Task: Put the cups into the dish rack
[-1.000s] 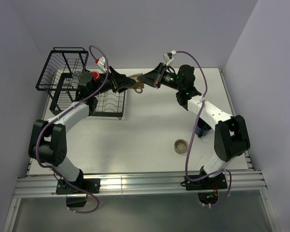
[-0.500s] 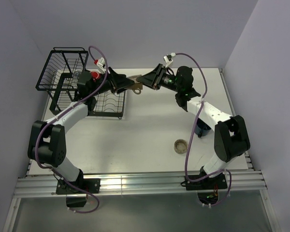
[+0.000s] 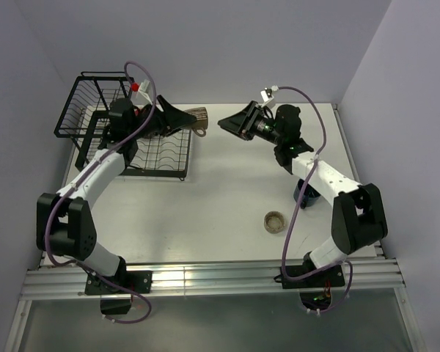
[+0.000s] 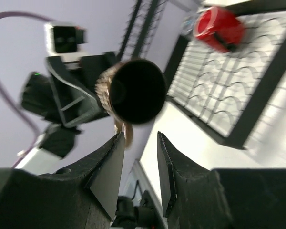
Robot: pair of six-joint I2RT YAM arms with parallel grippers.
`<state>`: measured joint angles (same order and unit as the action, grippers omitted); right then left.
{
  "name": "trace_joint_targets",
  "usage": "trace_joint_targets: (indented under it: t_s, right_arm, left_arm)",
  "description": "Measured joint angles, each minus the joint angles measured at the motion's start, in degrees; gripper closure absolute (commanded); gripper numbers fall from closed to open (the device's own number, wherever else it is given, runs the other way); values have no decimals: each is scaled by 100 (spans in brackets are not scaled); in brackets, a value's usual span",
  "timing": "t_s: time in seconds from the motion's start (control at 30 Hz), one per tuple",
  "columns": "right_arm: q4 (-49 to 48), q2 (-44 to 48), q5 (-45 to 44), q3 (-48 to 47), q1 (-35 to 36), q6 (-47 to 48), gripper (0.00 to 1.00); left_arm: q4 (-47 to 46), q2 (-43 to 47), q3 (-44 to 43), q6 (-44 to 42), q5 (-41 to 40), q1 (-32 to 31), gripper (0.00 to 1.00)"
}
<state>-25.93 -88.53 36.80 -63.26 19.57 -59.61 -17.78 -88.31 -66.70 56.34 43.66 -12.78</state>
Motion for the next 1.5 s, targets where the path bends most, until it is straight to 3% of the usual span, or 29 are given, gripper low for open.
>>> trace_joint_targets:
  t_s: [0.37, 0.53, 0.77, 1.07, 1.5]
  right_arm:
    - [2020, 592, -1370, -199, -146, 1163, 59]
    - [2774, 601, -1862, -398, -146, 1580, 59]
    - [3381, 601, -2159, -426, -146, 1921, 59]
    - [3707, 599, -2282, -435, -146, 2124, 59]
    - [3735, 551, -2284, -435, -146, 2184, 59]
  left_arm:
    - [3191, -343, -2098, -1958, -2745, -7, 100]
    - [4275, -1364, -3246, -2579, -4111, -111, 100]
    - [5449, -3064, -4868, -3045, -5342, -385, 100]
    - [6218, -4105, -6175, -3458, -6026, -514, 100]
    - [6314, -4529, -6290, -3768, -6275, -533, 100]
